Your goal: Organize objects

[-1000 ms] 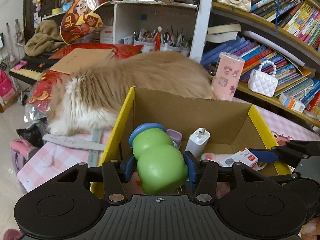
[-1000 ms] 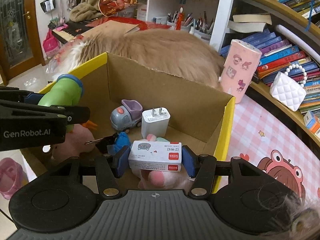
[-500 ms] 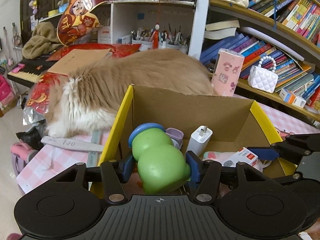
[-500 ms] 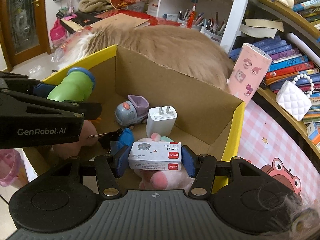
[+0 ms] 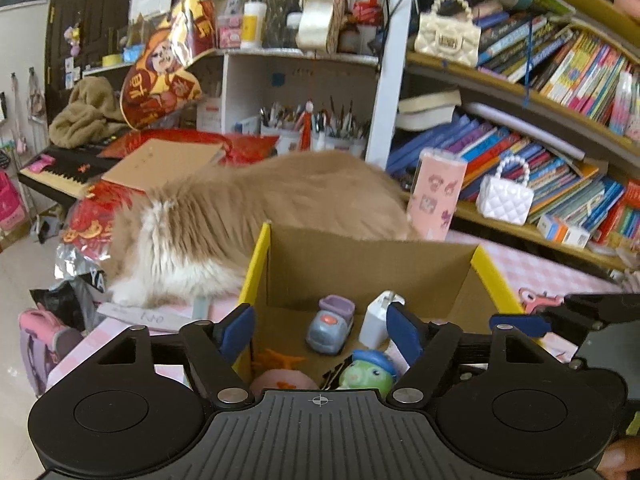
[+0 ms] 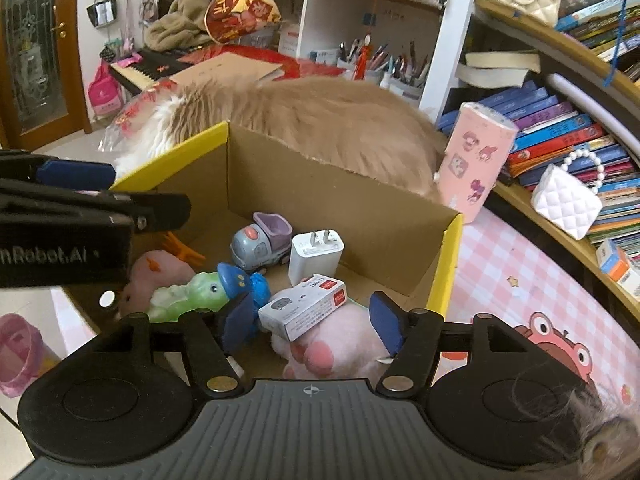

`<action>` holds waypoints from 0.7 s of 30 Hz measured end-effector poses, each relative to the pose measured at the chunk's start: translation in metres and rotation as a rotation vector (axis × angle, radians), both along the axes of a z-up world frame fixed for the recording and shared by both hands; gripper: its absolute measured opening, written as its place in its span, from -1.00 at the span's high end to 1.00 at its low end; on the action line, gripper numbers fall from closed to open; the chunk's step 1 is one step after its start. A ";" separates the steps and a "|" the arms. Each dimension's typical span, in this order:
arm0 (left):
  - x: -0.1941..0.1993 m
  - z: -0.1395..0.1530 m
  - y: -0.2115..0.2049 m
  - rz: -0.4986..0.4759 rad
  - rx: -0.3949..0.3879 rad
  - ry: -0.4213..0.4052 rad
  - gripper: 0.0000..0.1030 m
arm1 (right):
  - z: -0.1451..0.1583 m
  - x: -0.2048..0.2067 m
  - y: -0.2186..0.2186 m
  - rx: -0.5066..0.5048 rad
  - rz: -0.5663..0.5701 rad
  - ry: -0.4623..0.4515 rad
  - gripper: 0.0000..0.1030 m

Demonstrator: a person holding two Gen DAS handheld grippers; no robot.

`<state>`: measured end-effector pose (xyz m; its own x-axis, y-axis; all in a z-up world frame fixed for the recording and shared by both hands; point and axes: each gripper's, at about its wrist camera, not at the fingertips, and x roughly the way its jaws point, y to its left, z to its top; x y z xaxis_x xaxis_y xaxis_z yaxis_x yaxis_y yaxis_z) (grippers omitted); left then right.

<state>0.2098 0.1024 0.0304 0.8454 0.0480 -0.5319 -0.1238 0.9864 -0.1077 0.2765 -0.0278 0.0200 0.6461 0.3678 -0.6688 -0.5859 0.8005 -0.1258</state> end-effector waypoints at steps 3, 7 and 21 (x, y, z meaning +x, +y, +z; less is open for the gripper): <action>-0.011 0.008 0.002 0.000 -0.008 -0.029 -0.56 | 0.007 -0.012 -0.004 0.013 -0.024 -0.021 -0.23; -0.026 0.016 0.002 -0.016 -0.002 -0.052 -0.58 | 0.016 -0.029 -0.013 0.038 -0.076 -0.055 -0.25; -0.094 0.009 0.015 -0.026 0.003 -0.026 -0.66 | 0.023 -0.100 -0.049 0.134 -0.356 -0.106 -0.26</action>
<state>0.1153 0.1172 0.0396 0.8598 0.0279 -0.5098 -0.0957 0.9896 -0.1073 0.1761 -0.0770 0.0433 0.8119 0.1879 -0.5527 -0.2579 0.9648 -0.0508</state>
